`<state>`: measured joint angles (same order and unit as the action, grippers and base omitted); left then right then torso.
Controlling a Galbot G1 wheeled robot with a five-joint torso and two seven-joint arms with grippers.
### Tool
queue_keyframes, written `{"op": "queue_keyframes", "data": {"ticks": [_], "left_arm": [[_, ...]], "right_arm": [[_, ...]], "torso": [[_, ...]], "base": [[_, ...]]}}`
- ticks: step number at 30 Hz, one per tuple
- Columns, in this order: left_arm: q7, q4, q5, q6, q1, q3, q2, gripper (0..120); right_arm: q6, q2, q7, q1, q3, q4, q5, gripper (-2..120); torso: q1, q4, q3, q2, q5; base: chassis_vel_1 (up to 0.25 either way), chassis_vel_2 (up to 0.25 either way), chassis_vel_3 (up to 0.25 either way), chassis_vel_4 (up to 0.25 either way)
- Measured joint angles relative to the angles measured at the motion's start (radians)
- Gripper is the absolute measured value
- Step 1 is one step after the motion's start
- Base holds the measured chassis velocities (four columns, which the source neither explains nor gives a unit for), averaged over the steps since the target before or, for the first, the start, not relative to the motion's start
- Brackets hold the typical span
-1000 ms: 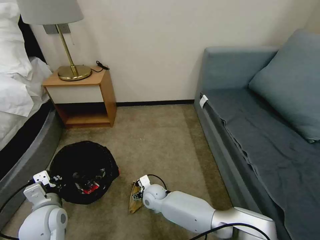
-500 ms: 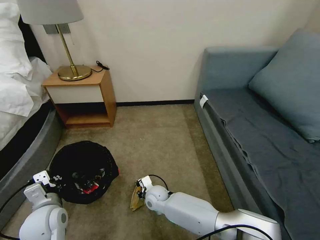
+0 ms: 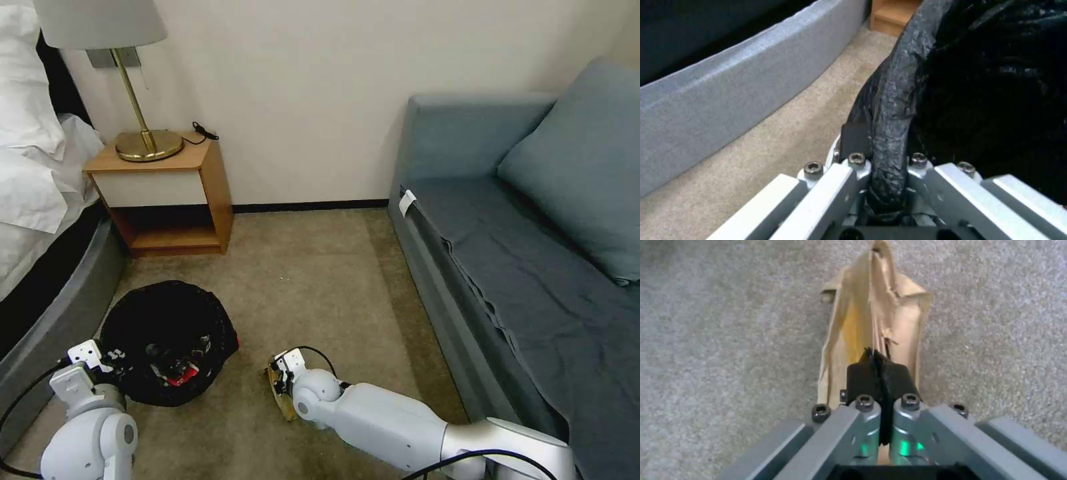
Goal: Pick up the trash bin, then pick up the garbage on the floor and place it into the trash bin.
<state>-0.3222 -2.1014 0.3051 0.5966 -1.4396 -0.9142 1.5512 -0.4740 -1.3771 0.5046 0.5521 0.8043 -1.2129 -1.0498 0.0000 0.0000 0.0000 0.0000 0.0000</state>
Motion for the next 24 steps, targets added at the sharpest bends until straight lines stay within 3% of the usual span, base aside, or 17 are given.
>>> {"op": "queue_keyframes", "data": {"ticks": [12, 24], "left_arm": [[0.000, 0.005, 0.003, 0.000, 0.003, 0.000, -0.004, 2], [0.000, 0.028, 0.007, 0.002, 0.011, 0.006, -0.011, 2]], "right_arm": [[0.014, 0.031, -0.001, -0.007, -0.015, -0.066, 0.012, 0], [0.010, 0.160, 0.030, -0.021, -0.148, -0.286, -0.030, 0]], "torso": [[0.000, 0.0000, 0.000, 0.000, 0.0000], [0.000, -0.0001, 0.000, 0.000, 0.0001]], "base": [[0.000, 0.000, 0.000, 0.000], [0.000, 0.000, 0.000, 0.000]]}}
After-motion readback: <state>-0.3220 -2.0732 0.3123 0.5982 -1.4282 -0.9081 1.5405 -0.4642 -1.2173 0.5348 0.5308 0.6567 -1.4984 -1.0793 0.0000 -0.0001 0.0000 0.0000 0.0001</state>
